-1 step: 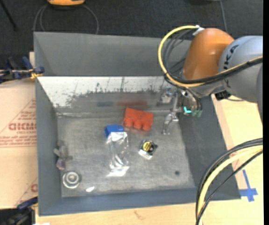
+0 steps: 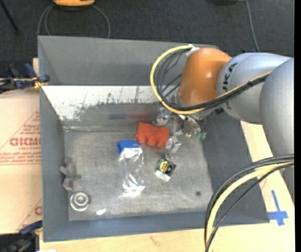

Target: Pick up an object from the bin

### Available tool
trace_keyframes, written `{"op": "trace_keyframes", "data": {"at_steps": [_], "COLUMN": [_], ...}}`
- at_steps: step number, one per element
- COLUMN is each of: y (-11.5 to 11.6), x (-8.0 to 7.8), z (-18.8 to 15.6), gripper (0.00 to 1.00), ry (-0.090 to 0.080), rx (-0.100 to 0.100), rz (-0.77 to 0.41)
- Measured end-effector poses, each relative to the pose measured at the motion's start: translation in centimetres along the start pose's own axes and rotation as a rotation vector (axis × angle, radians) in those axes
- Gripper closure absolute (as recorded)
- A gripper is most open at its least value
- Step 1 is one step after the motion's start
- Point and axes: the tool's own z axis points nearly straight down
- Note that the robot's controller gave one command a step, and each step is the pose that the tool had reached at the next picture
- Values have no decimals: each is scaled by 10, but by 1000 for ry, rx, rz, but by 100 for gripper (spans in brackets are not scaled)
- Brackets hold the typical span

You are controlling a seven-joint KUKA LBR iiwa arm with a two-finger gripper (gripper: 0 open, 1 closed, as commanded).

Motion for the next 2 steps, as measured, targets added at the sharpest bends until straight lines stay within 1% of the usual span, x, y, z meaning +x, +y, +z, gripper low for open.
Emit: {"op": "trace_keyframes", "data": {"at_steps": [1,2], "y": [0,44], "x": [-1,9], "z": [-2,-198], "gripper": [100,100], "ry": [-6,-2], "rx": [0,-2], "rz": [1,-252]}}
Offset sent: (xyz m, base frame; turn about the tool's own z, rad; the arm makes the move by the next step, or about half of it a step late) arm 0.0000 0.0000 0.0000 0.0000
